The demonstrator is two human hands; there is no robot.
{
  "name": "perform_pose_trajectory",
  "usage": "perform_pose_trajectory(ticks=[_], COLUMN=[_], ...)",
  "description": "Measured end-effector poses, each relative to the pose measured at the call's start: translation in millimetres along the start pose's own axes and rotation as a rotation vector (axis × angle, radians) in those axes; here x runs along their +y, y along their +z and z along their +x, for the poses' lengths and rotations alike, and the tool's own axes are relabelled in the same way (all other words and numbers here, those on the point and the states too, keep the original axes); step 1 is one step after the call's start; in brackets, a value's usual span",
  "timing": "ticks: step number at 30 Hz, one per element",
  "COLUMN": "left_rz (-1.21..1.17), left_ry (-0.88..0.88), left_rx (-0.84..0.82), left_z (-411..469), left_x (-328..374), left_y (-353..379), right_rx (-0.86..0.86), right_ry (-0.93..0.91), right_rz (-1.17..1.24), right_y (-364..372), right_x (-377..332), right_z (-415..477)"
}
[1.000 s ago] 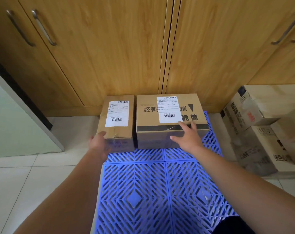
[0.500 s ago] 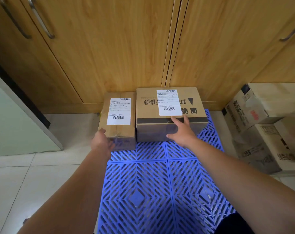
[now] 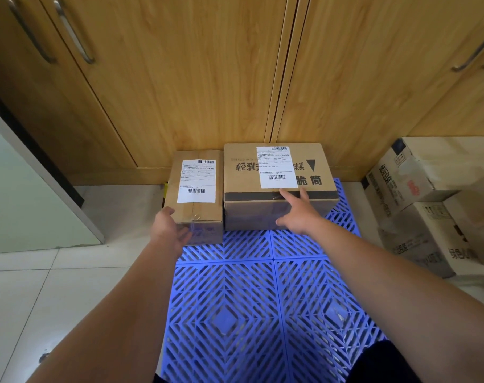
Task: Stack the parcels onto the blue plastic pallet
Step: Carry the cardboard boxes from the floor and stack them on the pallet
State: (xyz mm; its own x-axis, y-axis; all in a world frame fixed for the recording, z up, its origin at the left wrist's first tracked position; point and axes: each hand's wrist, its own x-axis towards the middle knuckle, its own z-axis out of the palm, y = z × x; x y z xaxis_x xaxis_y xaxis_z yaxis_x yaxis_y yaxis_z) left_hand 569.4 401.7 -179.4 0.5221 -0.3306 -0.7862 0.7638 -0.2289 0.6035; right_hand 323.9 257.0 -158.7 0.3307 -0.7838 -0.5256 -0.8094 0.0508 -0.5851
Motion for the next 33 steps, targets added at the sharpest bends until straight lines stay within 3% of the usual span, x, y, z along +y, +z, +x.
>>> perform_pose_trajectory(ticks=[10,17,21,29,33], left_rz=[0.021,0.104,0.183,0.367,0.439], left_ry=[-0.017,-0.050,0.015,0.096,0.037], left_rx=[-0.030,0.032,0.069,0.073,-0.056], left_z=[-10.9,-28.8,-54.7,-81.5,-150.1], left_x=[-0.9,-3.3,5.5,14.0,16.5], left_y=[-4.9,-3.7,-2.2,1.2,13.9], right_rx=[-0.012,-0.010,-0.001,0.030,0.025], right_ry=[-0.073,-0.119,-0.145,-0.064,0.030], right_rz=[0.040,0.042,0.051,0.125,0.177], right_y=[-1.7,-5.7,-11.4,-32.6,-63.8], right_x=[-0.2,4.8,7.5,9.6,-7.2], right_z=[-12.6,-40.4,-60.4,-85.2,-140.6])
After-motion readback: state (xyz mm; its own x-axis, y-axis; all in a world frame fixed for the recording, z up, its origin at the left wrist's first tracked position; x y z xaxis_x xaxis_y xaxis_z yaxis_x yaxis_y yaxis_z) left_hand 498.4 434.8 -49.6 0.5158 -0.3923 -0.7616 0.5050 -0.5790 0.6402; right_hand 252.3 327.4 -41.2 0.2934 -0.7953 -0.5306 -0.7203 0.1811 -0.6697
